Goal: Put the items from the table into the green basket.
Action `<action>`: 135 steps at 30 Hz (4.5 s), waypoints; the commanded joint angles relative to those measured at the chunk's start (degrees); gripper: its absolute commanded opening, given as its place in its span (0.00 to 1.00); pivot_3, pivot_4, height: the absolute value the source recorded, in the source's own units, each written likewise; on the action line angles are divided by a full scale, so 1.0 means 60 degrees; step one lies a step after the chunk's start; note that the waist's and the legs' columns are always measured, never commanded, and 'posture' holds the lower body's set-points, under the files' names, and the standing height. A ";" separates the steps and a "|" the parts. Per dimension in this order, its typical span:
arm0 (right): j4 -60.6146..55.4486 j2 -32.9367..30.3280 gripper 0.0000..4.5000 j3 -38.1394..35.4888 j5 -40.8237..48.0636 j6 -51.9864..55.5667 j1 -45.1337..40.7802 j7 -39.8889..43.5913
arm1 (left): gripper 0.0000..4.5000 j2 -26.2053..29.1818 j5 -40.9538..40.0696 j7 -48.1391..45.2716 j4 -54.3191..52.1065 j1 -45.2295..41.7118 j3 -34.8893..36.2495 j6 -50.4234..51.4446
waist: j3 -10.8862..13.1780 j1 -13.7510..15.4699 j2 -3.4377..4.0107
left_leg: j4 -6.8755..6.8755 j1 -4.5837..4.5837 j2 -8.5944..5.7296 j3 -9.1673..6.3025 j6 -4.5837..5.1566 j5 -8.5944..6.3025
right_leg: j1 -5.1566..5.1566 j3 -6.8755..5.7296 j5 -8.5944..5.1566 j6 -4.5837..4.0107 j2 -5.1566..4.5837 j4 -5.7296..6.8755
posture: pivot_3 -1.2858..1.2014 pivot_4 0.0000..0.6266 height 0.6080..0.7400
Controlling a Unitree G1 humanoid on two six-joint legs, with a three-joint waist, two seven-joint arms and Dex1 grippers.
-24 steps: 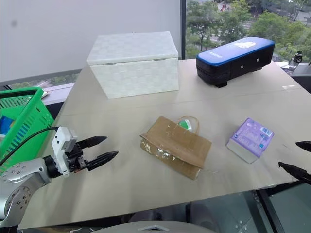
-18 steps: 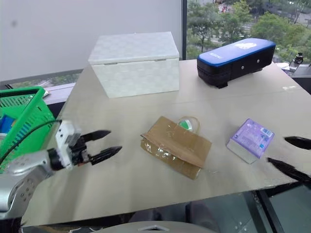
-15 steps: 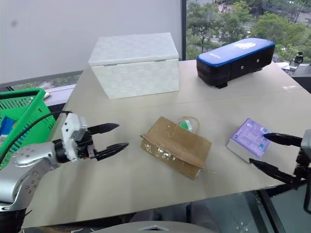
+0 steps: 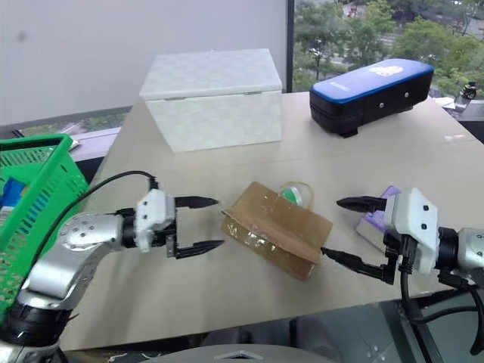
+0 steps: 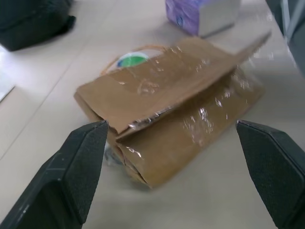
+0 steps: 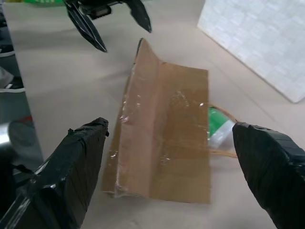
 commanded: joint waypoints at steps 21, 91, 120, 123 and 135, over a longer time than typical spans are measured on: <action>-0.1062 0.0872 1.00 -0.1795 0.0413 -0.1042 0.1694 0.0378 | 0.00 -0.0571 0.1635 -0.0032 0.3117 -0.1868 -0.0460 -0.4197 | -0.0005 -0.0608 -0.0009 | 0.0006 0.0020 0.0025 -0.0001 0.0030 -0.0017 | 0.0000 0.0047 0.0000 0.0008 -0.0005 0.0009 | 0.45 0.03 1.00; 0.0373 0.0338 1.00 0.0545 -0.0408 -0.1001 -0.1039 -0.0110 | 0.24 -0.0457 -0.0525 0.1935 0.0014 -0.3433 0.0190 0.7850 | -0.0093 -0.0929 -0.0017 | 0.0013 -0.0015 0.0052 -0.0001 0.0023 -0.0014 | 0.0006 0.0052 -0.0034 0.0053 -0.0014 0.0012 | 0.49 0.00 1.00; 0.0421 0.0081 1.00 0.1208 -0.0745 -0.0760 -0.1206 -0.0335 | 0.70 -0.1603 0.1249 0.1687 0.2721 -0.4767 -0.4289 0.6374 | -0.0094 -0.0210 -0.0019 | 0.0041 -0.0090 -0.0004 -0.0024 0.0024 -0.0014 | -0.0044 0.0028 -0.0009 0.0014 -0.0022 0.0020 | 0.46 0.01 1.00; 0.0429 0.0175 1.00 0.1459 -0.0831 -0.0843 -0.1351 -0.0484 | 0.46 -0.1429 0.0633 0.1800 0.1976 -0.4293 -0.2920 0.6260 | -0.0092 -0.0263 -0.0018 | 0.0053 -0.0094 -0.0003 -0.0024 0.0025 -0.0015 | -0.0044 0.0026 -0.0020 0.0034 -0.0019 0.0024 | 0.47 0.01 1.00; 0.1674 0.1985 1.00 0.3654 -0.0346 -0.1240 -0.4819 -0.0282 | 0.46 -0.1290 0.0670 0.7508 -0.0563 -0.3042 0.5533 0.6940 | -0.0076 -0.0015 -0.0033 | 0.0078 -0.0100 0.0042 -0.0092 0.0009 -0.0006 | -0.0089 -0.0032 0.0008 -0.0013 -0.0034 0.0048 | 0.58 0.00 1.00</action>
